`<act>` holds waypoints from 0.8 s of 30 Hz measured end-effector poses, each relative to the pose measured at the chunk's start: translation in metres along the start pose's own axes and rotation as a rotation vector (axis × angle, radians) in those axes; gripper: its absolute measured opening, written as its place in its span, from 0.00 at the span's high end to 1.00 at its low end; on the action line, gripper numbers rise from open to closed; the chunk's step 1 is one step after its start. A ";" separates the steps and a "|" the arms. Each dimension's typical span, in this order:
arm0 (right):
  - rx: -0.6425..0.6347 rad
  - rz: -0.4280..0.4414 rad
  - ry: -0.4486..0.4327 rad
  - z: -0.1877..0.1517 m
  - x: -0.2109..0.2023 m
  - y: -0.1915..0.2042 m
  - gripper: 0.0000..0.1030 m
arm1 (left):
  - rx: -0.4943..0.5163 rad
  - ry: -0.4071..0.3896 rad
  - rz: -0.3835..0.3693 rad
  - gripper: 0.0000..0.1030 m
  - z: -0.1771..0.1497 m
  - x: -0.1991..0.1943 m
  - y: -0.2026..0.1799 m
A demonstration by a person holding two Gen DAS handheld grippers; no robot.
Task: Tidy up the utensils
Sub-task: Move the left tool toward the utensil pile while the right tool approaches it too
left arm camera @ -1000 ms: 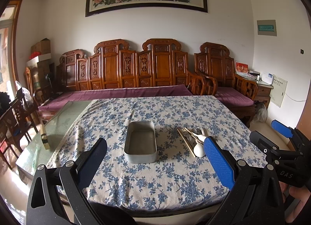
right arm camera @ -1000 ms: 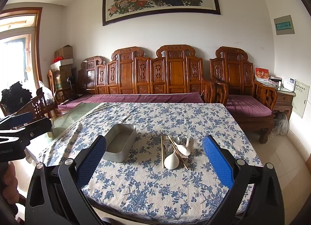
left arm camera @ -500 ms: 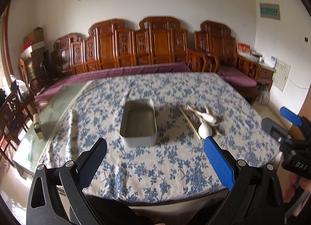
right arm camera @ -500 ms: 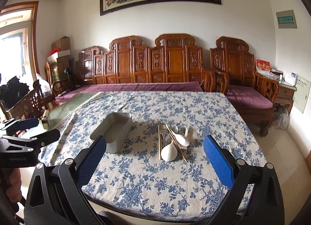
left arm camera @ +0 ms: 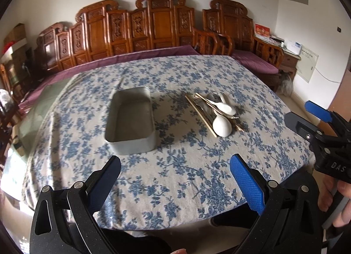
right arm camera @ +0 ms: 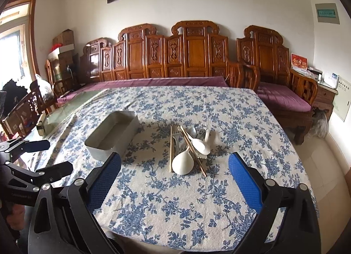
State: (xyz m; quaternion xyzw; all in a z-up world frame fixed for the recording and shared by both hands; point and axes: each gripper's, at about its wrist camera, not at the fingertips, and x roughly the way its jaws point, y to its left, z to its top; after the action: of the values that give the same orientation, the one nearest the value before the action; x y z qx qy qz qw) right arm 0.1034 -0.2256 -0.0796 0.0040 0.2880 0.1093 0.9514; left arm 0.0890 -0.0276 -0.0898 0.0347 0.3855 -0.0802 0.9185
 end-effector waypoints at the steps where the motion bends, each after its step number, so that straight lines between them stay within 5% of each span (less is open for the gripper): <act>1: -0.001 0.001 0.006 -0.001 0.004 -0.003 0.06 | 0.006 0.004 -0.006 0.06 0.000 0.004 -0.001; 15: 0.016 -0.038 0.118 0.000 0.089 -0.069 0.34 | 0.054 0.053 -0.048 0.06 0.013 0.061 -0.014; 24: -0.010 0.025 0.215 0.015 0.180 -0.083 0.37 | 0.063 0.092 -0.053 0.06 0.024 0.100 -0.025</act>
State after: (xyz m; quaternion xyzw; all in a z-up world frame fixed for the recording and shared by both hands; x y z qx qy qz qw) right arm 0.2746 -0.2678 -0.1720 -0.0090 0.3875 0.1226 0.9136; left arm 0.1707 -0.0672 -0.1445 0.0569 0.4255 -0.1151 0.8958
